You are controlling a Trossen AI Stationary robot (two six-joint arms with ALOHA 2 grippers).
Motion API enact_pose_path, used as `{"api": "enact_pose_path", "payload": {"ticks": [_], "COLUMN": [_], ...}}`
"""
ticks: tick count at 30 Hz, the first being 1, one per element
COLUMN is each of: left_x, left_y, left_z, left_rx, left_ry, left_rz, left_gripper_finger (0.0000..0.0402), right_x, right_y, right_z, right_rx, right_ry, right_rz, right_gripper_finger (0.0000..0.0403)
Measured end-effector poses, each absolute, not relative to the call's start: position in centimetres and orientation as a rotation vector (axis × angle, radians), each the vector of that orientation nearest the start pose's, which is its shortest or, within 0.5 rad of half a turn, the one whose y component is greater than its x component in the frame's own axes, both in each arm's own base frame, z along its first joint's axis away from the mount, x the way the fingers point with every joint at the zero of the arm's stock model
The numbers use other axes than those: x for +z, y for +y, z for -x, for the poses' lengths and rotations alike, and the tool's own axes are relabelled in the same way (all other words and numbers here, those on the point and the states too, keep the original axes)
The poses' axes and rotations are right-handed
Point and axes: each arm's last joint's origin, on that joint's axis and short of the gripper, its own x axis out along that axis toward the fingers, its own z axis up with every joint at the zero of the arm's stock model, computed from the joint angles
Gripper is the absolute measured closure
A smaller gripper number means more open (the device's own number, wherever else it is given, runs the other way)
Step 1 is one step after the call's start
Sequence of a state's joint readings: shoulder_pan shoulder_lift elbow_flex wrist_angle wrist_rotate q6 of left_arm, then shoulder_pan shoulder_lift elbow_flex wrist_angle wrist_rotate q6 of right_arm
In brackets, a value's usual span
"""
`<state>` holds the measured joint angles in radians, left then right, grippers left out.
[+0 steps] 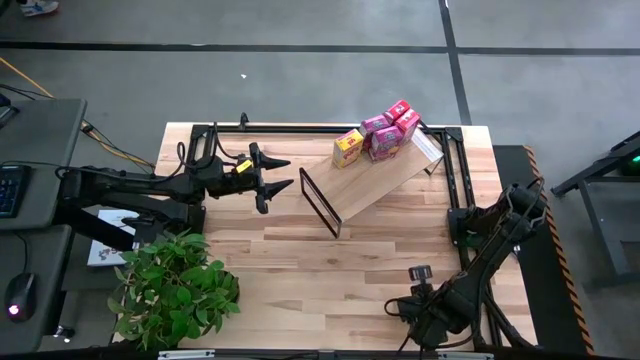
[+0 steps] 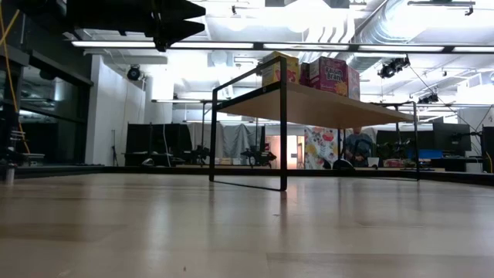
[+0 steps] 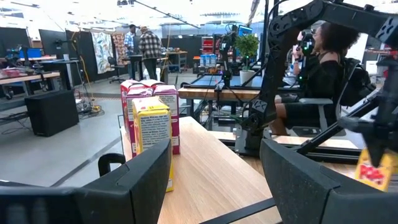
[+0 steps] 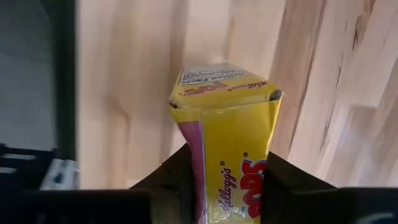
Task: Stack cereal on shelf
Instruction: Put the yellow cereal box on the shelf aligned with the other yellow cereal box
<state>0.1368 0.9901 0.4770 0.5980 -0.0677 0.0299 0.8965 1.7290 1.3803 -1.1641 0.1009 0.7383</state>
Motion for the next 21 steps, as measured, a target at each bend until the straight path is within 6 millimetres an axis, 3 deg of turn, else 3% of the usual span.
{"api": "enact_pose_path", "payload": {"ticks": [6, 12, 16, 21], "left_x": [26.4, 26.4, 26.4, 26.4], "left_y": [3.1, 3.1, 3.1, 3.1], "left_z": [-21.2, -21.2, -21.2, -21.2], "left_rx": [0.205, 0.205, 0.205, 0.205], "left_ry": [-0.083, -0.082, -0.082, -0.083], "left_rz": [-0.032, -0.032, -0.032, -0.032], "left_gripper_finger": [0.0165, 0.0165, 0.0165, 0.0165], "right_x": [29.4, 36.3, 38.5, 38.9], "right_y": [24.7, 21.9, 18.4, 12.4], "right_z": [-22.6, -24.7, -25.6, -28.2], "right_rx": [0.139, -0.002, -0.083, -0.163], "right_ry": [1.222, 0.984, 1.028, 1.137], "right_rz": [0.209, 0.353, 0.458, 0.52], "right_gripper_finger": [0.0303, 0.0304, 0.0304, 0.0304]}}
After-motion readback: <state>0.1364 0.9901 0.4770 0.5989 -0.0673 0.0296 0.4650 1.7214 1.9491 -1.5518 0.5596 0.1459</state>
